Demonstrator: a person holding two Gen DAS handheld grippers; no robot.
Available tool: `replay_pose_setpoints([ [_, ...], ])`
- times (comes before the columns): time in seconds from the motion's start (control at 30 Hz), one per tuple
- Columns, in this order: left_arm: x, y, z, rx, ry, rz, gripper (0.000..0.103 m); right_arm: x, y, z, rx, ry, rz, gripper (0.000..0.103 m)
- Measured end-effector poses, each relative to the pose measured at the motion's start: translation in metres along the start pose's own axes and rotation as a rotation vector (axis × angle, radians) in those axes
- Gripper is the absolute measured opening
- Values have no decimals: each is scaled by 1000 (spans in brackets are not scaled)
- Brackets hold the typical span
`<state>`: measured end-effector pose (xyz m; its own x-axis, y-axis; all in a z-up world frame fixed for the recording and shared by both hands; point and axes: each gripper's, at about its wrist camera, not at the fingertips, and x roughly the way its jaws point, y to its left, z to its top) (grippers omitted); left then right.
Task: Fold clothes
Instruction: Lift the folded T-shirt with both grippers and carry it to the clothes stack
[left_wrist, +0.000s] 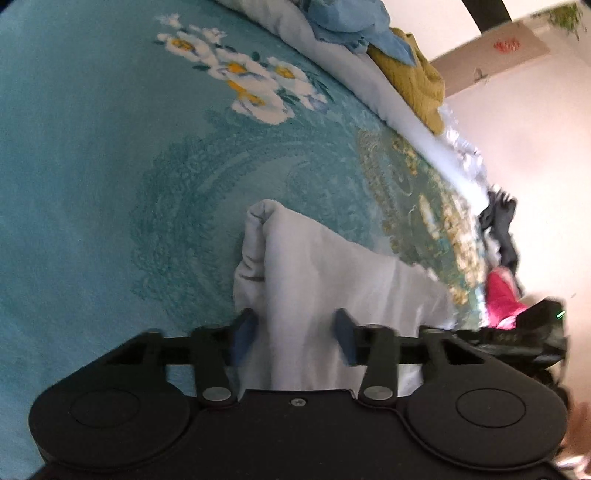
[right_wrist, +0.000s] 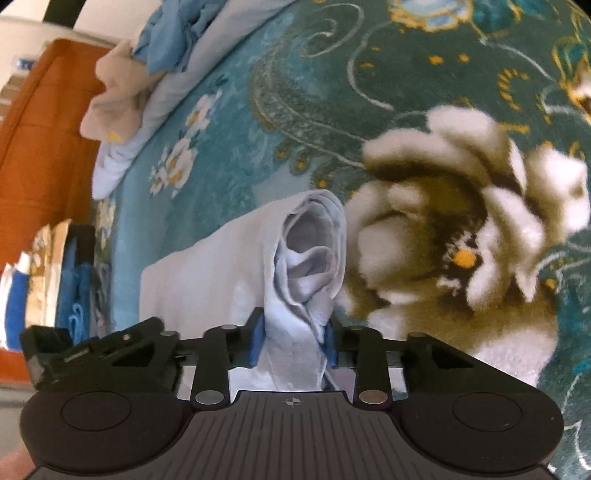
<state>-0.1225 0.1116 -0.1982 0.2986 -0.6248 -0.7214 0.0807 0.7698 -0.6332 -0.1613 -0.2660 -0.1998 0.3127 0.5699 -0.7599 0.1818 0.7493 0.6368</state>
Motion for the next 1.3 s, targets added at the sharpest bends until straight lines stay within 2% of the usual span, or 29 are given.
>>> replay_pose_setpoints([
  [0.03,-1,-1,-1,4,-4,5,22,-1,4,1,-17,0,-12,25],
  [0.2,-10,-6,-9,4,-56,-7,14,-12,28,6,-117,-14,-74,22],
  [0.33,-20,-11,-20,7,-106,-30,11,-17,48,15,-180,-28,-108,21],
  [0.53,-44,-12,-35,-1,-172,-43,10,-8,98,27,-346,10,-159,20],
  [0.67,-72,-3,-44,1,-228,-10,10,10,142,32,-473,50,-157,20],
  [0.8,-111,17,-52,-50,-314,21,10,36,186,37,-573,91,-133,19],
  [0.93,-158,42,-61,-123,-424,68,10,67,250,37,-708,132,-81,19],
  [1.13,-241,78,-71,-233,-621,153,10,115,359,31,-865,164,64,19],
  [1.3,-311,100,-72,-256,-747,248,10,153,453,19,-1006,197,165,19],
])
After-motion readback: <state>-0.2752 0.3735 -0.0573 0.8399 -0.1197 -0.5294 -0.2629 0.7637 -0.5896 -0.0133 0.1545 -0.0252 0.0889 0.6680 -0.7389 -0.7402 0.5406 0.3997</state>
